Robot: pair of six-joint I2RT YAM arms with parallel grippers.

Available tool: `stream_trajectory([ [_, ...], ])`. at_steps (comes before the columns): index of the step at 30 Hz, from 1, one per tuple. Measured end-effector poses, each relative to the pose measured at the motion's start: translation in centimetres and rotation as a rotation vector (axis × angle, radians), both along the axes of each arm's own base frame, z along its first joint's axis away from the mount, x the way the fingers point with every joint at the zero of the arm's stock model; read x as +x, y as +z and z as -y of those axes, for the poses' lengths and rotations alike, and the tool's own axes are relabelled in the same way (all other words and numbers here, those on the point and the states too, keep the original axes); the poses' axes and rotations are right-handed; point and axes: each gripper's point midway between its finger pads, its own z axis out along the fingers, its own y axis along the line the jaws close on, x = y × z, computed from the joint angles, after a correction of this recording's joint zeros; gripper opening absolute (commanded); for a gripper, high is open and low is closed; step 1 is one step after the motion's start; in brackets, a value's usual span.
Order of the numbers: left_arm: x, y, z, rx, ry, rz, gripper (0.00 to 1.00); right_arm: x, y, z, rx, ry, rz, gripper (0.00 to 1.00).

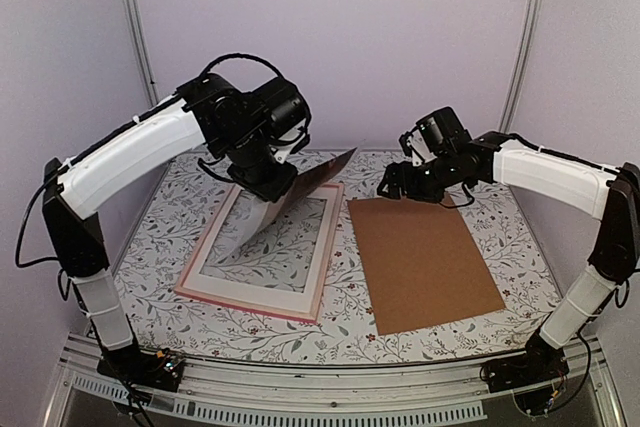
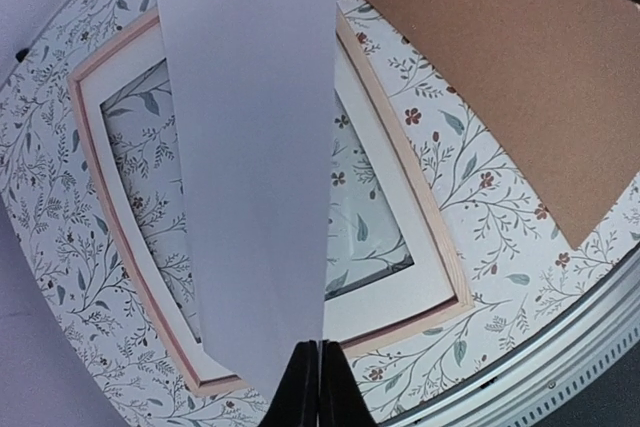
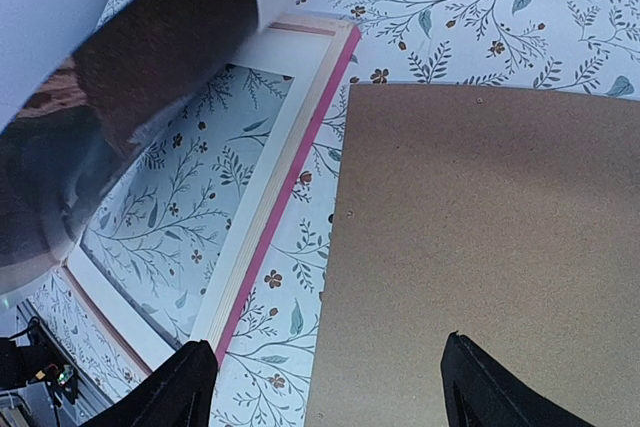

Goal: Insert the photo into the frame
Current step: Turn over the photo, then pass from the left arm to the right

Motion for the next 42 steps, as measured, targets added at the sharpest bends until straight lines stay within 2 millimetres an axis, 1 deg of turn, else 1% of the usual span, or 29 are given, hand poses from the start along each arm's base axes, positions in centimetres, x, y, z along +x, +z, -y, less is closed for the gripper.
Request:
stream_trajectory([
  [3,-0.2,-1.0,1.3,0.018,-0.021,-0.01,0.0,0.3,0.2,0.3,0.019,-0.015,-0.01,0.82],
  [8,-1.3,-2.8,3.3,0.044,-0.062,-0.03,0.0,0.7,0.2,0.4,0.073,-0.028,-0.029,0.82],
  [11,-2.0,-3.4,4.3,0.041,-0.077,-0.032,0.0,0.4,-0.7,0.2,0.101,-0.029,-0.054,0.82],
  [15,-3.0,-3.8,5.7,0.018,-0.088,-0.026,0.0,-0.5,-2.2,0.0,0.14,-0.033,-0.107,0.82],
  [17,-3.5,-4.4,6.5,0.009,-0.093,-0.027,0.0,-0.7,-2.4,-0.3,0.166,-0.033,-0.118,0.82],
  [21,-4.5,-6.4,7.9,0.015,-0.1,-0.041,0.0,-0.5,-1.9,-1.1,0.233,-0.04,-0.123,0.83],
  [25,-5.0,-8.5,9.1,0.024,-0.1,-0.054,0.0,-0.2,-0.8,-1.9,0.303,-0.043,-0.114,0.83],
  [27,-5.2,-9.2,9.5,0.026,-0.101,-0.058,0.0,-0.1,-0.5,-2.2,0.328,-0.039,-0.116,0.83],
  [30,-5.3,-9.5,10.2,0.012,-0.1,-0.054,0.0,0.0,-0.2,-2.6,0.355,-0.038,-0.119,0.82],
  [32,-5.3,-9.5,10.6,-0.001,-0.101,-0.049,0.0,0.1,-0.4,-2.9,0.367,-0.035,-0.126,0.81],
  [34,-5.4,-9.6,11.0,-0.012,-0.102,-0.046,0.0,0.3,-1.1,-3.2,0.375,-0.034,-0.138,0.79],
  [38,-5.5,-10.4,11.6,-0.014,-0.107,-0.051,0.0,0.3,-3.5,-3.8,0.381,-0.031,-0.197,0.76],
  [42,-5.7,-11.5,11.9,-0.004,-0.11,-0.064,0.01,0.2,-5.6,-4.2,0.376,-0.029,-0.243,0.69],
])
